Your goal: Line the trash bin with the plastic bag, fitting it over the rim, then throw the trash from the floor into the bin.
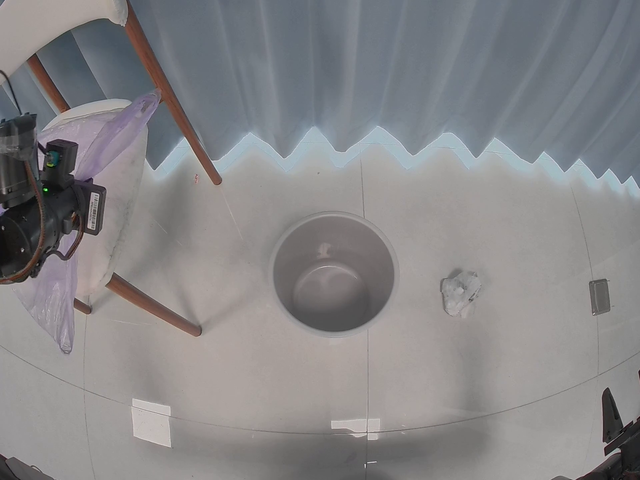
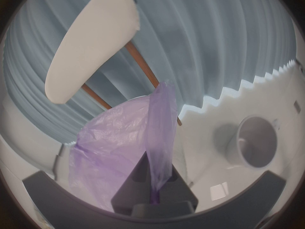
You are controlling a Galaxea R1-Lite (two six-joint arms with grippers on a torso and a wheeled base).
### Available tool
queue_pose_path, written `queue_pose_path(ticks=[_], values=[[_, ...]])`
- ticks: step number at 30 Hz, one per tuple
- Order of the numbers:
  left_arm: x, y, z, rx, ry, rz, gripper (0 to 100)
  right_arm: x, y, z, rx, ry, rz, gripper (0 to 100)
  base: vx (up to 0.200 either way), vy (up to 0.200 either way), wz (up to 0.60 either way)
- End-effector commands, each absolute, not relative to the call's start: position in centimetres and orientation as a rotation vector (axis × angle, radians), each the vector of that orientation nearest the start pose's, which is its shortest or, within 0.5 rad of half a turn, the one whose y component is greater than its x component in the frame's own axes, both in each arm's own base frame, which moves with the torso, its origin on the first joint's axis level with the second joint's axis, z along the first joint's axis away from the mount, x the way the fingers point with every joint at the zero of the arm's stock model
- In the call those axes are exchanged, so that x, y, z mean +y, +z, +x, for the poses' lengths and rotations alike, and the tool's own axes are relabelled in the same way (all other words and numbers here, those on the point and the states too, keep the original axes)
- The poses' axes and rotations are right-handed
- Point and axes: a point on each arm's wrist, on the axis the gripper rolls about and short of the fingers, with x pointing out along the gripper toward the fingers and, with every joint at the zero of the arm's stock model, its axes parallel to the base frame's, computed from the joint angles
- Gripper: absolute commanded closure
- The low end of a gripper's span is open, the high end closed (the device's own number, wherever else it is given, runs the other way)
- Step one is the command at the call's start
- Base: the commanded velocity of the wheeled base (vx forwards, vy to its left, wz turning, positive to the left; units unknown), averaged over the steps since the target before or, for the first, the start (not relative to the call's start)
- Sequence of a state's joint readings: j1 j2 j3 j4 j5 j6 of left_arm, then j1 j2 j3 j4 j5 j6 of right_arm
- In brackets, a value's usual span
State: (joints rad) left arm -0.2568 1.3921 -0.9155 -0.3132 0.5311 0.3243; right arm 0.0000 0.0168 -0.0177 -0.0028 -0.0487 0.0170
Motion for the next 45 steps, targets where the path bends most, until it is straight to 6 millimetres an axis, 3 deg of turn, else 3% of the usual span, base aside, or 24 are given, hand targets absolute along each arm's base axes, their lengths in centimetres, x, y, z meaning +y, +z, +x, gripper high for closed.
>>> queue_pose_path(ticks=[1,10,16,23,30,40,45], values=[[-4.1,28.6,19.6,0.117,0.176,0.25,100,-0.1,7.6,-2.3,-0.002,-0.049,0.017,0,0.0,0.0,0.0],[-2.5,30.2,16.6,0.05,-0.047,-0.065,100,-0.1,7.6,-2.3,0.0,-0.049,0.02,0,0.0,0.0,0.0],[-1.5,30.8,14.7,0.013,-0.273,-0.125,100,-0.1,7.6,-2.3,0.0,-0.049,0.02,0,0.0,0.0,0.0],[-2.6,31.1,13.2,0.021,-0.514,-0.245,100,-0.1,7.6,-2.3,0.0,-0.049,0.018,0,0.0,0.0,0.0],[-3.5,32.6,12.5,0.009,-0.739,-0.513,100,-0.1,7.6,-2.3,0.0,-0.049,0.017,0,0.0,0.0,0.0],[-4.3,32.6,12.0,0.127,-1.038,-0.532,100,-0.1,7.6,-2.3,0.001,-0.049,0.017,0,0.0,0.0,0.0],[-5.7,32.2,12.4,0.193,-1.146,-0.539,100,-0.1,7.6,-2.3,0.0,-0.049,0.017,0,0.0,0.0,0.0]])
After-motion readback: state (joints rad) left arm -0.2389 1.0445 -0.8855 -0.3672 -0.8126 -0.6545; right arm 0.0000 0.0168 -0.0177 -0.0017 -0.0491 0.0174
